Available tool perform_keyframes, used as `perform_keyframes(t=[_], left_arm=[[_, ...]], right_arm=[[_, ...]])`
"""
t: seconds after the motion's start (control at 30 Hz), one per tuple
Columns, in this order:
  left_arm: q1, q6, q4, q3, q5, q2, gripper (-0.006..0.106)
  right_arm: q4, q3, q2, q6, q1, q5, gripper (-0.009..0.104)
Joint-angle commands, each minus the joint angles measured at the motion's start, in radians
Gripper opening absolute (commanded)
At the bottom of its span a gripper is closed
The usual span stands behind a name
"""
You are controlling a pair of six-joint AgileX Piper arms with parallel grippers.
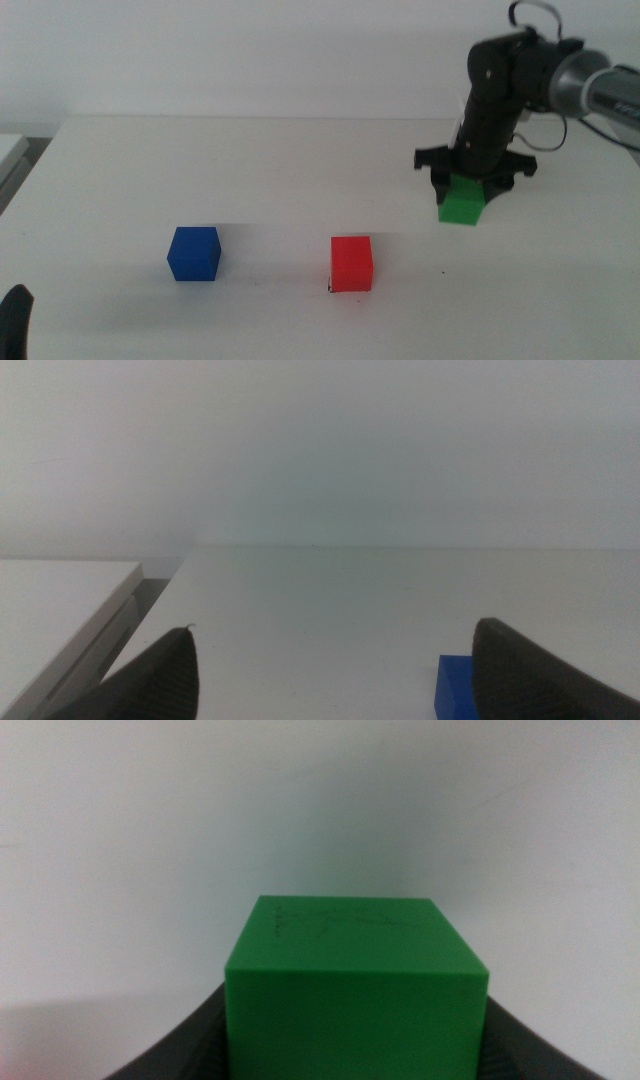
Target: Stack red cubes first, then green, then blue cubes in a specific spot.
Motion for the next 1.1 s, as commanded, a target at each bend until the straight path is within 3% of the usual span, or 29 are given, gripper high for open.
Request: perform_keyframes(t=[0.0,0.33,0.63,1.07], left_arm=[[0.003,-0.001,0.003,0.001,-0.014,-0.004,0.092],[0.003,-0.001,0.003,0.001,-0.014,-0.004,0.092],[0.003,-0.001,0.003,0.001,-0.014,-0.004,0.092],[0.003,-0.001,0.003,0.001,-0.014,-0.004,0.092]], right_arm=[[-0.018,0.001,-0.073,0.028,0.031,0.034,0.024],[-0.090,-0.003,-0.166,0.135,0.217,0.069,0.024],[-0.111,-0.003,-0.165,0.233,0.365,0.069,0.024],[-0.131,-0.003,-0.136,0.266,0.443,0.069,0.024]])
